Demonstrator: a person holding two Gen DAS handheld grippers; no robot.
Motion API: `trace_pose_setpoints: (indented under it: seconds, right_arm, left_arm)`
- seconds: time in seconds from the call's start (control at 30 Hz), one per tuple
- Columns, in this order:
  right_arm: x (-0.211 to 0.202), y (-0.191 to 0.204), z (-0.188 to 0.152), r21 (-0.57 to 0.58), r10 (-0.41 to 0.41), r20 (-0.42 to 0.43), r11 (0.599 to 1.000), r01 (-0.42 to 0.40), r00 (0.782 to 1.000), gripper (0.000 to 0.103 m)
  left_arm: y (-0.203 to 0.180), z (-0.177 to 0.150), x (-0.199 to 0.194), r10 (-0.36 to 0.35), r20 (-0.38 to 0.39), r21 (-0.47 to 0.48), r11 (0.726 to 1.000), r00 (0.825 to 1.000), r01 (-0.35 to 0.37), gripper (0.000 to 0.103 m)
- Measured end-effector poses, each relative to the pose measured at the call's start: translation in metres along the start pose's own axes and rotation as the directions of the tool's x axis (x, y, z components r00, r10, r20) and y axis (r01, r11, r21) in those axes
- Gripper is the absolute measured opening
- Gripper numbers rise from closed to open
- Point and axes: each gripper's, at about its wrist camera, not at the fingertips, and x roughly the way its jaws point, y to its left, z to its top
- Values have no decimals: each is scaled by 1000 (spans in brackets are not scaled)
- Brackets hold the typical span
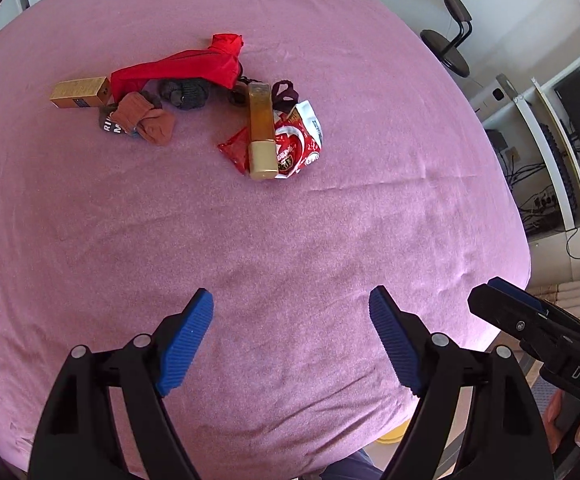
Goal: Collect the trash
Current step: 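Move both open tools back over the remaining items, then grasp the amber bottle with the left tool while the right tool grasps the red-white wrapper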
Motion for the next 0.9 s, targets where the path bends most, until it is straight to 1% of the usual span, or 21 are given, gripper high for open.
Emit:
trace_pose_setpoints:
  seconds: [0.13,0.27,0.4,0.47,0.53,0.6,0.73,0.83,0.9]
  right_arm:
    - [17,0,32,-24,26,-16,999,-27,1000,56]
    - [37,-4,60,-30,47,-45,998,-49,998,56]
    - [63,-10,83,-51,54,-86,997,-59,995,56]
    - [77,-11,93,-67,51,-100,996,-58,994,54]
    - [91,-15,100,-75,48,-118,996,-57,992,53]
    - [105,-19,107,-74,54,-137,995,-65,989,52]
    - [127,-28,116,-70,63,-164,995,-75,985,52]
    - [139,-33,121,-66,65,-181,995,-78,981,51]
    - [146,-35,123,-66,67,-190,995,-81,979,50]
  left_arm:
    - [3,28,9,14,2,-56,998,1000,-14,80]
    - [3,54,24,35,-6,-91,995,999,-35,81]
    - [6,77,49,52,-30,-132,990,998,-55,81]
    - [8,86,65,62,-45,-146,987,997,-68,81]
    - [10,96,81,80,-68,-156,984,994,-90,81]
    - [12,104,95,83,-84,-171,981,993,-96,81]
    - [15,117,121,114,-107,-173,976,988,-131,81]
    - [20,124,139,117,-129,-191,971,985,-141,81]
    - [23,127,149,123,-140,-193,970,982,-149,78]
